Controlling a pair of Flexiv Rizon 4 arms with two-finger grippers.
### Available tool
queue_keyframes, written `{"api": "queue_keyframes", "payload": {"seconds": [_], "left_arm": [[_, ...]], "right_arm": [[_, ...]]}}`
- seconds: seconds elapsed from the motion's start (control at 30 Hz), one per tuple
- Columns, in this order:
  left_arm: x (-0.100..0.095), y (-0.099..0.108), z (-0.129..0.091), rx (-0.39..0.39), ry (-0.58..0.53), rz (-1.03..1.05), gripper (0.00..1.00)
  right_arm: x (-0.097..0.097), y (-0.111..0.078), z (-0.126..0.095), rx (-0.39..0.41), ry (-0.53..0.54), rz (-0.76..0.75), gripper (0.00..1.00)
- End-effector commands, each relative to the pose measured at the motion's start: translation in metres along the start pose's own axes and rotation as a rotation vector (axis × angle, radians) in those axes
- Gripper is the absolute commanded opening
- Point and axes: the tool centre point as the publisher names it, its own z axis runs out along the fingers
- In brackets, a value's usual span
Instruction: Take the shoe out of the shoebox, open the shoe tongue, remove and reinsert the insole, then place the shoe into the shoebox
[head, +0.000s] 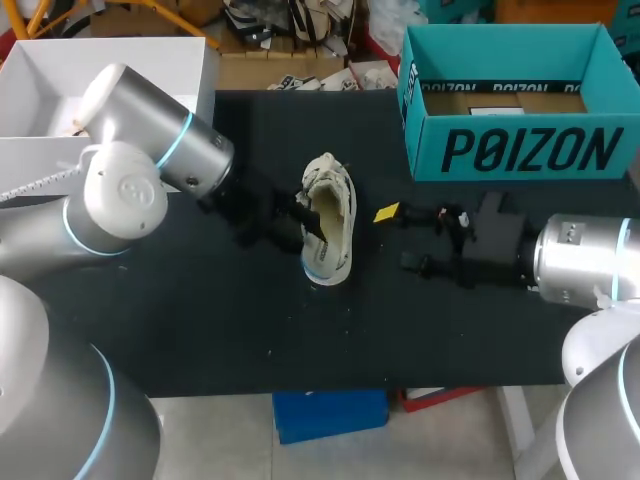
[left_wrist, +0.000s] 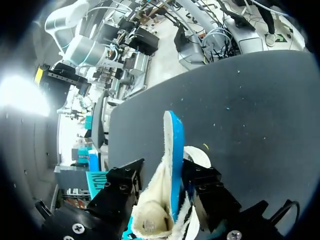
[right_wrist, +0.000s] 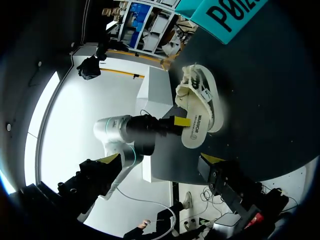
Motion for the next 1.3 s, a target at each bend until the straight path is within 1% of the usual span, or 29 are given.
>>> {"api": "queue_keyframes", "payload": {"seconds": [0.03,0.37,0.6,0.8,1.3], "left_arm": [[0.003,-0.003,-0.001,0.011,0.014,-0.003,0.0],[0.006,-0.003,0.0,0.024,0.035,-0.016,0.0],[0.005,0.002,0.003,-0.003,0.047,-0.003,0.0],[0.008,0.01,0.008,-0.028,0.063,0.002,0.0],[0.007,0.035,0.018,-0.037,0.054,-0.022,0.0]], "right_arm": [[0.001,0.0,0.0,0.0,-0.003,0.001,1.0],[0.001,0.0,0.0,0.0,-0.003,0.001,1.0],[0.001,0.0,0.0,0.0,-0.003,0.001,1.0],[0.001,0.0,0.0,0.0,-0.003,0.001,1.0],[0.001,0.0,0.0,0.0,-0.003,0.001,1.0]]}}
